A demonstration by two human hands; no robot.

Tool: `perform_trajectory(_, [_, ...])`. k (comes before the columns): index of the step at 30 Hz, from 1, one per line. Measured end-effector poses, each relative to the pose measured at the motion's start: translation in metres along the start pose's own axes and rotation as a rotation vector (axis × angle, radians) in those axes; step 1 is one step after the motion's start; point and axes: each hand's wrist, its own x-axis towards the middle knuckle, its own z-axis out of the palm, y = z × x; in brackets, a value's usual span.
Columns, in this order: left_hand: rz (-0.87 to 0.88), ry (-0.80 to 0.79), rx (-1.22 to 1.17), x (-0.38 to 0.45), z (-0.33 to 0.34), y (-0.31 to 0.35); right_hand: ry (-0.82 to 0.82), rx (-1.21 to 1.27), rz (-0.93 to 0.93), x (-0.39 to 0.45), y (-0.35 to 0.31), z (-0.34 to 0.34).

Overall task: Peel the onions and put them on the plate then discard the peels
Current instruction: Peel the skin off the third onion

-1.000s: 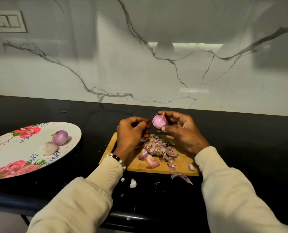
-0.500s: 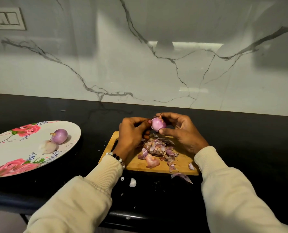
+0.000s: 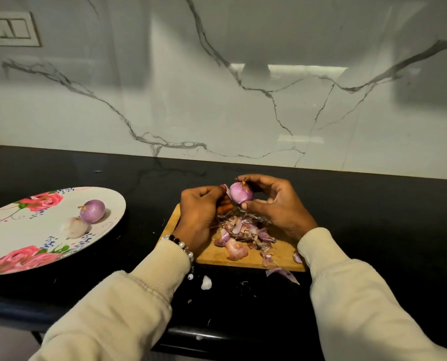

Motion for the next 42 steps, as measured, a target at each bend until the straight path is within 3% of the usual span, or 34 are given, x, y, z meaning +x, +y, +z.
perform_trajectory(5, [-0.124,0.027,-0.134,0.002,0.001,0.004,0.039,0.064,-0.034,0.000,0.000,-0.001])
perform_trajectory(13, [-0.041,0.038,0.020,0.005,0.000,0.000,0.072,0.207,0.019,0.001,-0.002,-0.001])
perform_trajectory(25, [0.386,0.128,0.574,0.009,-0.003,-0.005,-0.022,0.329,0.084,-0.001,-0.002,0.003])
perform_trajectory(31, [0.302,0.168,0.628,0.015,-0.008,-0.003,0.088,0.535,0.047,0.002,-0.008,-0.007])
perform_trajectory(36, [0.458,0.041,0.678,0.004,-0.003,-0.006,0.092,0.503,0.058,0.003,-0.007,-0.008])
perform_trajectory(42, [0.639,0.044,0.668,0.008,-0.002,-0.005,0.077,0.444,0.096,0.004,-0.006,-0.006])
